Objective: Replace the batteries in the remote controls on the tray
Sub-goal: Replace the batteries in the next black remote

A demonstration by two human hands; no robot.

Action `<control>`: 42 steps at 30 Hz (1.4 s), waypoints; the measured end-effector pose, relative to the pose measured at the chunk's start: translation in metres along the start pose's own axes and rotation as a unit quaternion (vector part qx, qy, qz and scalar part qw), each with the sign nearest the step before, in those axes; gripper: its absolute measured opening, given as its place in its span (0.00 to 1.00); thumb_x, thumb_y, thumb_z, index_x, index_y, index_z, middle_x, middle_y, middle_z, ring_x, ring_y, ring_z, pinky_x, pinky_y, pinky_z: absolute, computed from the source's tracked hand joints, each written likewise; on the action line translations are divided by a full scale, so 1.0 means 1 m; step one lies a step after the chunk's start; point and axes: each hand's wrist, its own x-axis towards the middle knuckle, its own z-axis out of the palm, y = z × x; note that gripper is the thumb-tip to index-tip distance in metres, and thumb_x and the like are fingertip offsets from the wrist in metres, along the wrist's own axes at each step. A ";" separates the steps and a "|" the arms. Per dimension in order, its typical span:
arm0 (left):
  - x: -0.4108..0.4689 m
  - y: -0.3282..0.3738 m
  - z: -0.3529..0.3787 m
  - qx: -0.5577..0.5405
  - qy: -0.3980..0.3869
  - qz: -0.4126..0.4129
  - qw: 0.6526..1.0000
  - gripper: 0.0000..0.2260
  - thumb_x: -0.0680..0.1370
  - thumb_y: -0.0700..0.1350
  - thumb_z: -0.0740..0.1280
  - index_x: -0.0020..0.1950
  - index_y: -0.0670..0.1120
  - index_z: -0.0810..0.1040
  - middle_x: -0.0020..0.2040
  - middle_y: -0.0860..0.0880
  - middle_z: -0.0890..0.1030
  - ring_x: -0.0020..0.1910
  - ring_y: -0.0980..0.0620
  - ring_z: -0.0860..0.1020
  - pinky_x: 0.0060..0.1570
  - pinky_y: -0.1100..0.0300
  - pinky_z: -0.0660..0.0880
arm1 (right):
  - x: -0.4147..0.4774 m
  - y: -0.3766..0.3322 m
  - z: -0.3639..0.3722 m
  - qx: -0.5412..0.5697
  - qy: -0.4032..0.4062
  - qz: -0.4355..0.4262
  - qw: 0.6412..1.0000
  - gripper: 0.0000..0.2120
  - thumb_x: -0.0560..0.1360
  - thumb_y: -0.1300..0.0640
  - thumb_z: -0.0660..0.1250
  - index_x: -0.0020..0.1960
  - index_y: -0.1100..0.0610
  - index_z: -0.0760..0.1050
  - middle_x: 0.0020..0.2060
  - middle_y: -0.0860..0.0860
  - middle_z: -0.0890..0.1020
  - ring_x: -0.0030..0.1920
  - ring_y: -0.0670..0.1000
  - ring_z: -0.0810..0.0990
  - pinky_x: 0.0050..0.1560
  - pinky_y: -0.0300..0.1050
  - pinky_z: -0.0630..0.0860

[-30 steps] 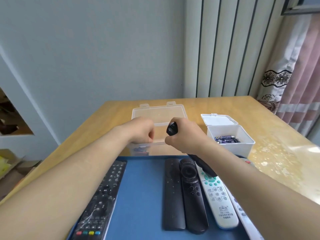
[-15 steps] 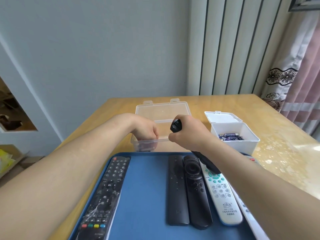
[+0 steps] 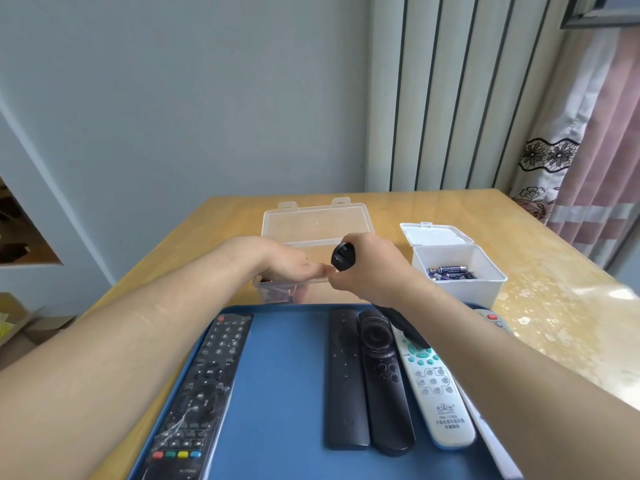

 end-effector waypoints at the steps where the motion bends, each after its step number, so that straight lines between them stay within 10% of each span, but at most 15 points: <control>1: 0.000 0.000 0.000 -0.004 -0.001 -0.005 1.000 0.35 0.79 0.68 0.42 0.43 0.48 0.82 0.40 0.47 0.80 0.40 0.51 0.77 0.50 0.54 0.73 | -0.001 0.000 0.000 -0.009 0.001 -0.002 1.000 0.11 0.69 0.54 0.73 0.44 0.57 0.73 0.37 0.51 0.78 0.37 0.55 0.77 0.33 0.42 0.72; 11: -0.033 -0.031 -0.008 -0.106 0.063 0.078 0.989 0.07 0.79 0.48 0.66 0.50 0.50 0.84 0.45 0.54 0.85 0.48 0.55 0.80 0.53 0.62 0.74 | -0.003 -0.003 0.006 -0.126 0.011 -0.009 0.992 0.16 0.68 0.52 0.74 0.41 0.56 0.67 0.35 0.49 0.71 0.42 0.55 0.74 0.36 0.43 0.67; 17: -0.036 -0.037 0.006 -0.191 0.170 0.095 0.962 0.05 0.71 0.39 0.75 0.44 0.48 0.84 0.33 0.57 0.82 0.29 0.63 0.75 0.32 0.70 0.70 | -0.002 -0.002 0.007 -0.099 0.009 0.004 0.995 0.14 0.67 0.53 0.73 0.49 0.55 0.74 0.47 0.53 0.80 0.47 0.56 0.77 0.40 0.43 0.70; 24: -0.053 -0.043 0.029 -0.399 0.351 0.128 0.837 0.09 0.73 0.30 0.69 0.42 0.44 0.82 0.38 0.46 0.85 0.36 0.53 0.80 0.33 0.71 0.72 | -0.015 -0.014 -0.025 0.035 0.078 -0.016 0.996 0.08 0.69 0.59 0.70 0.47 0.53 0.75 0.43 0.49 0.79 0.46 0.54 0.77 0.43 0.42 0.71; 30: -0.089 0.010 0.043 -0.553 0.384 0.233 0.702 0.10 0.78 0.31 0.64 0.47 0.44 0.81 0.37 0.50 0.84 0.32 0.55 0.78 0.36 0.65 0.72 | -0.066 -0.038 -0.048 0.366 -0.022 0.040 0.930 0.03 0.73 0.60 0.72 0.45 0.58 0.78 0.37 0.54 0.83 0.29 0.48 0.72 0.25 0.37 0.68; 42: -0.122 0.090 0.107 -0.679 0.392 0.220 0.581 0.12 0.81 0.37 0.60 0.48 0.46 0.83 0.35 0.49 0.78 0.28 0.54 0.62 0.27 0.66 0.59 | -0.153 -0.013 -0.051 0.482 0.030 0.032 0.875 0.09 0.71 0.61 0.75 0.46 0.59 0.75 0.36 0.55 0.82 0.29 0.47 0.78 0.28 0.36 0.70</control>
